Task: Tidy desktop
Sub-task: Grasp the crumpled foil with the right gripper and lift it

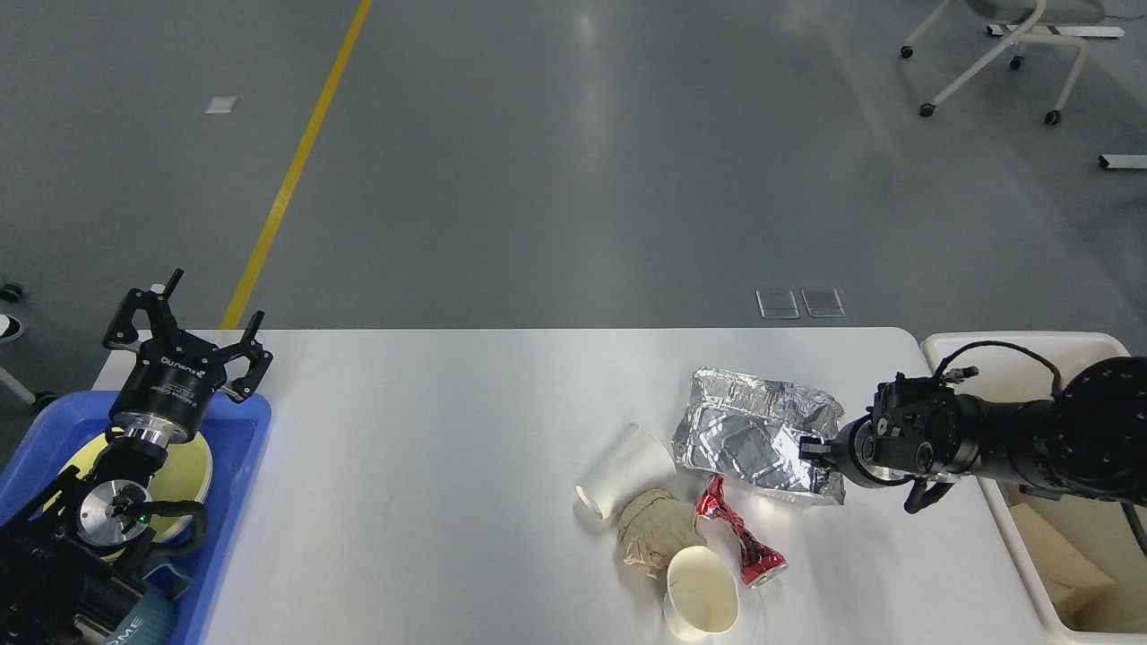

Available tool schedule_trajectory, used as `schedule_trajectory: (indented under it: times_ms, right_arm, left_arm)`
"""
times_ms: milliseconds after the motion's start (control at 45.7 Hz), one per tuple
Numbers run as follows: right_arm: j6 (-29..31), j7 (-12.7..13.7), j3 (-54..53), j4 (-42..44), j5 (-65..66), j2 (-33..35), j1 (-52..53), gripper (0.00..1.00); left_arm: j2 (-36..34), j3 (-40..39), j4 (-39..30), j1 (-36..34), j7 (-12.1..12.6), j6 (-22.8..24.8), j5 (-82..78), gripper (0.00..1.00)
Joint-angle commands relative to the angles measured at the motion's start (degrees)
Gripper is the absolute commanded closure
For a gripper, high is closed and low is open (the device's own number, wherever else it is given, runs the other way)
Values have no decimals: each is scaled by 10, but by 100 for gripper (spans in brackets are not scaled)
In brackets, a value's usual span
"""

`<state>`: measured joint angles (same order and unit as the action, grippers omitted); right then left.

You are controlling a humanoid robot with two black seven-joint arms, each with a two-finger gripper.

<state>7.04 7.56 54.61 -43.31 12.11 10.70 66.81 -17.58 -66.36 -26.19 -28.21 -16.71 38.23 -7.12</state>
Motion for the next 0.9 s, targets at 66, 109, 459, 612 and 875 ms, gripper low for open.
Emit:
schedule_trajectory:
  times_ms: [66,109,459,612,875]
  right_arm:
    - [2,0,0,-4,-2,2,0,100]
    - [2,0,0,-4,-2,2,0,100]
    - [20,0,1,-43,-16,45,50,100]
    - [76,1,10,-92,-35,93,127,100]
    - [194,1,67,-224,-34,180,325,100]
  left_arm:
    - [0,0,0,0,0,0,0,4]
    - [0,0,0,0,0,0,0,4]
    - [0,0,0,0,0,0,0,4]
    - [0,0,0,0,-1,0,0,4]
    - [0,-1,0,0,0,0,0,4]
